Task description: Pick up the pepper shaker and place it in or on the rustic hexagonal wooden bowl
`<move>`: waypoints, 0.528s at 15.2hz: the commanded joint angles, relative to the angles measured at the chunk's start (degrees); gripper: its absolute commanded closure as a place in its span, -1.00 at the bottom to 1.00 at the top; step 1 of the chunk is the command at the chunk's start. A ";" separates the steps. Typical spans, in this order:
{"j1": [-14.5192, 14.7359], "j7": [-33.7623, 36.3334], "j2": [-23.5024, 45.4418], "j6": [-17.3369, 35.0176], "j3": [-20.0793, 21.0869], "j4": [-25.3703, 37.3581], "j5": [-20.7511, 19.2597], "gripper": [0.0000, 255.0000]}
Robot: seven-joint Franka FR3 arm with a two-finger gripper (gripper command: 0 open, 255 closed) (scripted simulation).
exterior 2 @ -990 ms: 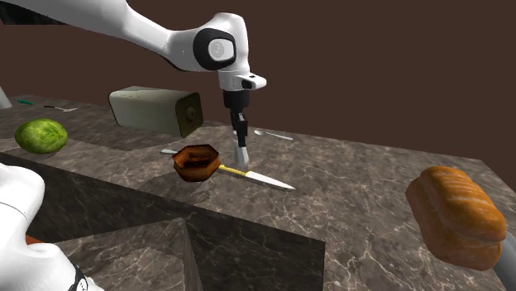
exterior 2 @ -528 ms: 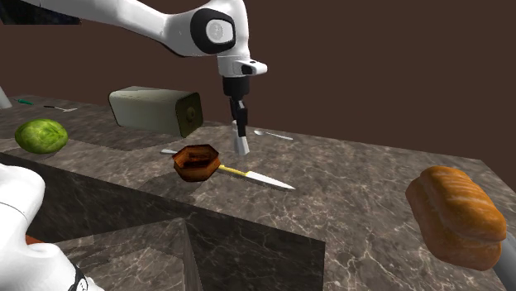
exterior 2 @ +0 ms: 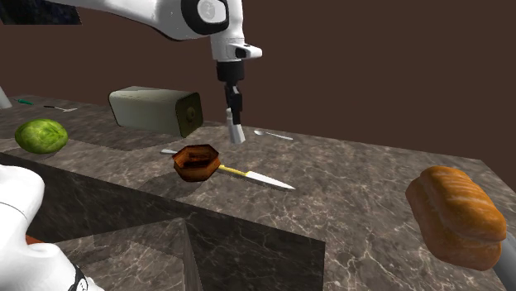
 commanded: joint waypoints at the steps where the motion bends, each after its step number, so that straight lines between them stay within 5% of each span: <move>1: 0.93 1.34 -2.70 -0.47 0.86 -2.15 1.17 1.00; 8: 4.84 7.36 -10.25 -3.11 4.64 -6.77 5.28 1.00</move>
